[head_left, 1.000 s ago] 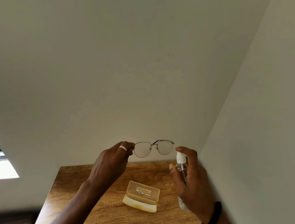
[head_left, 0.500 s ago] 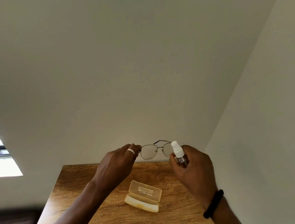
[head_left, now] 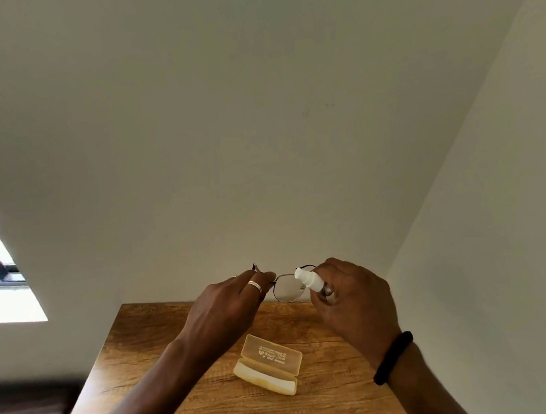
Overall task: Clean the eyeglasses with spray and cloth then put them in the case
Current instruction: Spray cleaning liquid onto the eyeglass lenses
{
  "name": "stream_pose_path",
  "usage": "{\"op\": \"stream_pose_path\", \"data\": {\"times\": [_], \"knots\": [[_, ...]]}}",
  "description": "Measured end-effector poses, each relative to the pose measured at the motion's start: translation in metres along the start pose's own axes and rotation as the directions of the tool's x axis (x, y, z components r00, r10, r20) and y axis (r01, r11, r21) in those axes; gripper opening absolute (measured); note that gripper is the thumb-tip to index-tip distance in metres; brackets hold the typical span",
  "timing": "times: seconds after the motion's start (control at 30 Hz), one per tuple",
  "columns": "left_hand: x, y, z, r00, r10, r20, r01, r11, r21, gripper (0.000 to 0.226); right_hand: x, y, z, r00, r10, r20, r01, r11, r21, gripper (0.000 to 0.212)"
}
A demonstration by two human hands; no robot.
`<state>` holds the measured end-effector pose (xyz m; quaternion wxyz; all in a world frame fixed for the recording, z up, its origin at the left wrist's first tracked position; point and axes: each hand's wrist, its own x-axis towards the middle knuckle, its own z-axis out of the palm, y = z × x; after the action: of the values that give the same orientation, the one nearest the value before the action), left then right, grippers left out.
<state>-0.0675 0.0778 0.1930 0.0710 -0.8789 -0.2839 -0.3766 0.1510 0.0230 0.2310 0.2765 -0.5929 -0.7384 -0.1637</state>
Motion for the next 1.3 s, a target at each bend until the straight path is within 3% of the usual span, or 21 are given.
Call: {"op": "stream_pose_path", "data": {"times": [0.1, 0.2, 0.27, 0.3, 0.37, 0.43, 0.47, 0.53, 0.6, 0.77, 0.87, 0.97, 1.1, 1.17, 1.2, 1.3], "knots": [[0.002, 0.003, 0.001, 0.998, -0.035, -0.049, 0.033, 0.999, -0.040, 0.044, 0.003, 0.004, -0.009, 1.000, 0.003, -0.015, -0.002, 0.998, 0.068, 0.026], [0.001, 0.008, 0.000, 0.960, -0.270, -0.073, 0.250, 0.945, -0.210, 0.045, 0.007, 0.015, -0.021, 0.994, 0.101, -0.045, -0.087, 0.966, 0.244, 0.016], [-0.006, 0.020, 0.005, 0.884, -0.458, -0.094, 0.386, 0.829, -0.405, 0.031, 0.010, 0.022, -0.031, 0.985, 0.155, -0.076, -0.112, 0.908, 0.403, 0.013], [-0.009, 0.029, 0.009, 0.832, -0.552, -0.051, 0.447, 0.723, -0.526, 0.019, 0.011, 0.025, -0.036, 0.980, 0.179, -0.090, -0.115, 0.870, 0.480, 0.012], [-0.010, 0.052, 0.017, 0.726, -0.660, 0.194, 0.552, 0.392, -0.736, 0.004, 0.011, 0.029, -0.040, 0.970, 0.220, -0.107, -0.111, 0.786, 0.609, 0.011], [-0.005, 0.069, 0.023, 0.646, -0.622, 0.442, 0.593, 0.044, -0.804, 0.010, 0.011, 0.034, -0.036, 0.959, 0.268, -0.094, -0.117, 0.676, 0.728, 0.012], [0.001, 0.074, 0.025, 0.624, -0.590, 0.512, 0.587, -0.080, -0.806, 0.015, 0.011, 0.036, -0.033, 0.953, 0.292, -0.079, -0.119, 0.603, 0.789, 0.012], [0.014, 0.077, 0.028, 0.615, -0.541, 0.573, 0.540, -0.240, -0.807, 0.025, 0.012, 0.037, -0.025, 0.944, 0.327, -0.041, -0.116, 0.448, 0.887, 0.013], [0.027, 0.077, 0.030, 0.641, -0.507, 0.577, 0.488, -0.311, -0.816, 0.031, 0.011, 0.038, -0.018, 0.940, 0.342, 0.014, -0.138, 0.340, 0.930, 0.009], [0.042, 0.073, 0.034, 0.654, -0.510, 0.558, 0.448, -0.333, -0.830, 0.028, 0.009, 0.040, -0.007, 0.924, 0.370, 0.097, -0.188, 0.220, 0.957, 0.036], [0.044, 0.071, 0.038, 0.650, -0.516, 0.558, 0.454, -0.326, -0.829, 0.025, 0.008, 0.042, -0.007, 0.917, 0.384, 0.107, -0.193, 0.193, 0.962, 0.034], [0.045, 0.072, 0.044, 0.653, -0.509, 0.561, 0.452, -0.332, -0.828, 0.023, 0.008, 0.043, -0.005, 0.912, 0.394, 0.115, -0.197, 0.174, 0.965, 0.013], [0.047, 0.077, 0.047, 0.647, -0.534, 0.545, 0.424, -0.342, -0.839, 0.020, 0.009, 0.040, -0.005, 0.901, 0.413, 0.137, -0.210, 0.139, 0.968, 0.017], [0.049, 0.078, 0.047, 0.630, -0.610, 0.480, 0.406, -0.268, -0.874, 0.016, 0.008, 0.035, -0.005, 0.882, 0.443, 0.162, -0.221, 0.087, 0.971, 0.014], [0.051, 0.078, 0.047, 0.630, -0.653, 0.420, 0.398, -0.194, -0.897, 0.013, 0.007, 0.034, -0.003, 0.867, 0.463, 0.184, -0.236, 0.055, 0.970, 0.023], [0.051, 0.065, 0.047, 0.622, -0.765, 0.166, 0.399, 0.127, -0.908, 0.005, -0.002, 0.024, 0.015, 0.783, 0.544, 0.304, -0.329, -0.052, 0.943, 0.038]]}}
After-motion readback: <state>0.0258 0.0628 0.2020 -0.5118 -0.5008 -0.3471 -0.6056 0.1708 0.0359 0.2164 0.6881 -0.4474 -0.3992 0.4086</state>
